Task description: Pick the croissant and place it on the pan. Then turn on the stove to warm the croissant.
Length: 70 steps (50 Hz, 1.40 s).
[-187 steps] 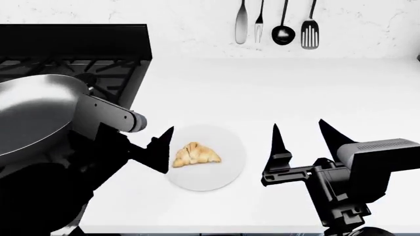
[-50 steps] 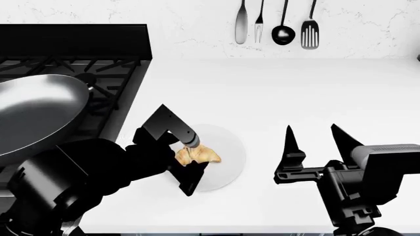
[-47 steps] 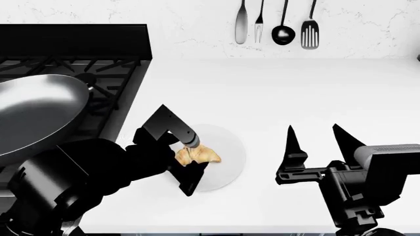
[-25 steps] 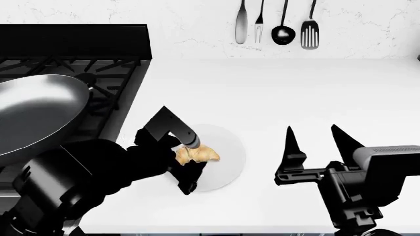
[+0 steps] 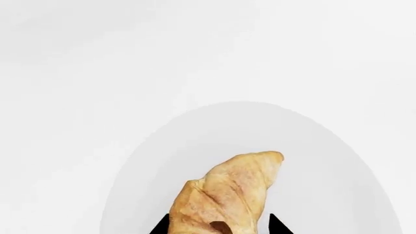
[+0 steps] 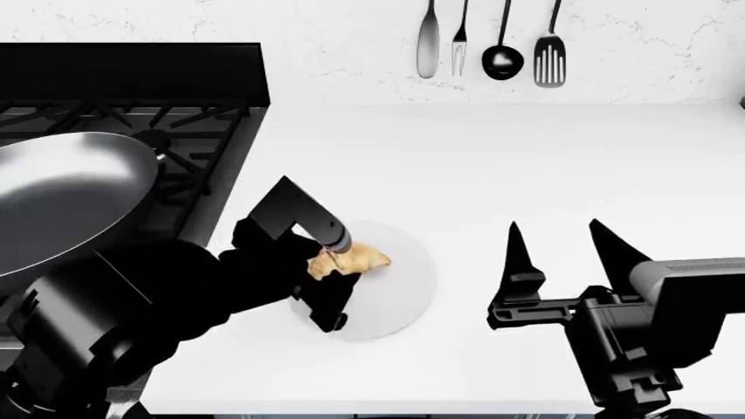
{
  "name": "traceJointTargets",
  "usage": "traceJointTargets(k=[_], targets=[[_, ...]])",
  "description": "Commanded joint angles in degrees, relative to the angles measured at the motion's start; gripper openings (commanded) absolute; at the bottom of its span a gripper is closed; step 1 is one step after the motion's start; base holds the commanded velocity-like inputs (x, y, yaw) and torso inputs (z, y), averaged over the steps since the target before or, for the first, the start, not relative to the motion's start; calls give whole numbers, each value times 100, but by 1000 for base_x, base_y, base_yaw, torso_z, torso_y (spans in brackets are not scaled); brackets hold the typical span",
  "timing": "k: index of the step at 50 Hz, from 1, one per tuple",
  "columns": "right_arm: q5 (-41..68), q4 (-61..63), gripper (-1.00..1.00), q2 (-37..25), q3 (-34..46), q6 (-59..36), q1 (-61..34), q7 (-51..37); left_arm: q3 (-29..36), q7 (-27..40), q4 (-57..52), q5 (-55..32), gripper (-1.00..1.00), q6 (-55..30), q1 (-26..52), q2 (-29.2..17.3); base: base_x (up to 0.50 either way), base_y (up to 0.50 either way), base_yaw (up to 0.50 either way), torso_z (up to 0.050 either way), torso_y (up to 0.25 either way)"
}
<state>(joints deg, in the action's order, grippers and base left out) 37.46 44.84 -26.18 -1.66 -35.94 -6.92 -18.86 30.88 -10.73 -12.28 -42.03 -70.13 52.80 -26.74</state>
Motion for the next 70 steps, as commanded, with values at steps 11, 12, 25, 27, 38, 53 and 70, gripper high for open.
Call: traceJointTargets(k=[11, 12, 25, 27, 38, 53, 70], targets=[[202, 344, 100, -99, -126, -85, 36, -159, -871, 580, -745, -754, -100, -849, 369, 39, 0, 0, 0, 0, 0], [202, 352, 100, -102, -131, -76, 42, -159, -951, 620, -788, -819, -100, -923, 412, 51, 0, 0, 0, 0, 0], [173, 415, 100, -168, -74, -95, 1, -197, -1801, 1078, -944, -1553, -100, -1696, 1149, 215, 0, 0, 0, 0, 0], [175, 412, 100, -177, -67, -92, -6, -190, -1872, 1137, -945, -1640, -100, -1758, 1213, 212, 0, 0, 0, 0, 0], [43, 482, 100, -285, 22, -5, 22, -115, -2047, 1370, -880, -1953, -100, -1777, 1400, 70, 0, 0, 0, 0, 1], [-78, 502, 100, -341, 101, 100, 79, -88, -2062, 1639, -802, -2245, -100, -1692, 1477, -42, 0, 412, 0, 0, 0], [-94, 472, 100, -355, 165, 137, 61, -102, -1958, 1761, -740, -2401, -100, -1527, 1499, -158, 0, 500, 0, 0, 0]])
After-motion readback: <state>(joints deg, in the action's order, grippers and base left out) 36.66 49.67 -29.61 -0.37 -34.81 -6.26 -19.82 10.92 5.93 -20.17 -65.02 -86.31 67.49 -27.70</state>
